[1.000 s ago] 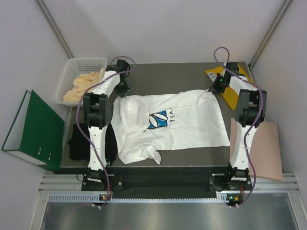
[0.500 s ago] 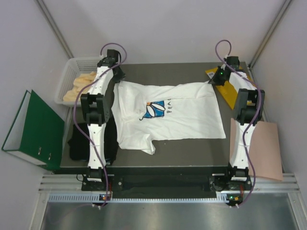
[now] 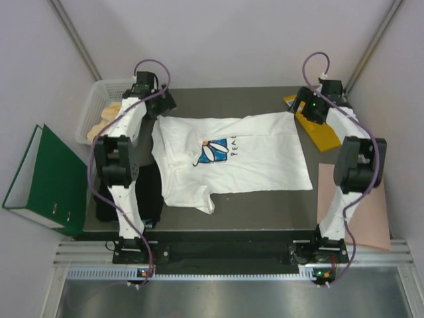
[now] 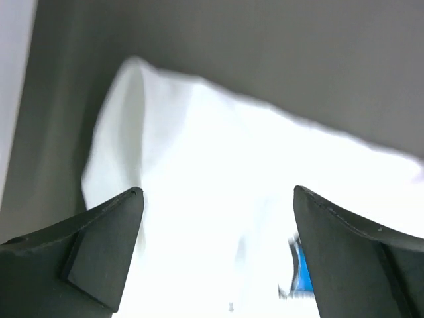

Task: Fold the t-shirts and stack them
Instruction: Fold the flattened tshirt in 1/3 of the way, then grap the side of the flattened tshirt closest away from the robot with both arms

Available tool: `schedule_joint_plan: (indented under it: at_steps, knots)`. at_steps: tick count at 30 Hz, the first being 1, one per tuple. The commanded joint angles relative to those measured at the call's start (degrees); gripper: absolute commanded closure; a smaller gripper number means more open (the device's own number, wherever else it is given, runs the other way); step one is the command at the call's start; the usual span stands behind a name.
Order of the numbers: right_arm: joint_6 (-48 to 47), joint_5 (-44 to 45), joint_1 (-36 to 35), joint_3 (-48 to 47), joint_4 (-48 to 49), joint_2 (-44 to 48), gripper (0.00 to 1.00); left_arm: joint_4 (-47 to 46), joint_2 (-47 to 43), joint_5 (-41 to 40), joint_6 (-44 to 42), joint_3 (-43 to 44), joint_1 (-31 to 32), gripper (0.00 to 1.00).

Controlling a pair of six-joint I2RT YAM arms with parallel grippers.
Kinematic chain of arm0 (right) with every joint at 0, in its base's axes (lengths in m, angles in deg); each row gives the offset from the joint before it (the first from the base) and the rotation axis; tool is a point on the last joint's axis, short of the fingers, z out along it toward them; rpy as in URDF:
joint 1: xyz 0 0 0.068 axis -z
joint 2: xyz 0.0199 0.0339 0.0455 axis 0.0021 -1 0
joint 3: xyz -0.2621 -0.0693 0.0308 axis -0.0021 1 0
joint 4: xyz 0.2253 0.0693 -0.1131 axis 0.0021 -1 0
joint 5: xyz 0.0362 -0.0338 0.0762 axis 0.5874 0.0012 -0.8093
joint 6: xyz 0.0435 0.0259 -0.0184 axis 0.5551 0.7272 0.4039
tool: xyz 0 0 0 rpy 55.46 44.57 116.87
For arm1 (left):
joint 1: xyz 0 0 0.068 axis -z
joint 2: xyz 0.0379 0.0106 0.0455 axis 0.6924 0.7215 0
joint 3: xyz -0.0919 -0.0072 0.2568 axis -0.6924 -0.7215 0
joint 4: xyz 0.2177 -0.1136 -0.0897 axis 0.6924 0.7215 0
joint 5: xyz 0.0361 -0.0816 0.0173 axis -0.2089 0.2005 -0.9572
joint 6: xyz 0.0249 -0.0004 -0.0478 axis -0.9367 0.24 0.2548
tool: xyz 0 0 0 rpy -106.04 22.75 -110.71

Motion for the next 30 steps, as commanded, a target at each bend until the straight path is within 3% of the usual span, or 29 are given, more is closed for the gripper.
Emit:
schedule_joint_plan:
  at_steps: [1,8,9,10,17,20,30]
  knots:
    - [-2.3,2.3,0.1,8.4,2.6,14.8,0.0,-2.9,-18.2,3.3,-3.7,-14.2,2.7,0.01]
    - [-3.2,5.1,1.3,21.0,-10.0,19.4,0.02,3.6,-30.9,0.9,-4.6,-33.0,11.4,0.01]
    - [-3.2,5.1,1.4,21.9,-12.6,20.1,0.04,4.7,-32.2,-0.2,-4.4,-34.2,12.8,0.01]
    - [-3.2,5.2,1.5,22.6,-13.7,20.2,0.12,5.6,-32.7,-0.4,-4.2,-36.4,14.3,0.01]
    - [-3.5,6.8,2.5,26.1,-22.1,19.9,0.23,11.7,-33.0,-1.5,-2.4,-41.4,26.6,0.01]
    - [-2.9,7.5,2.8,27.1,-23.1,18.0,0.28,12.2,-31.7,-1.5,-2.1,-42.1,28.8,0.01]
    - [-1.5,13.3,3.3,29.0,-26.6,17.2,0.3,15.6,-29.4,-3.3,-4.2,-39.5,35.4,0.01]
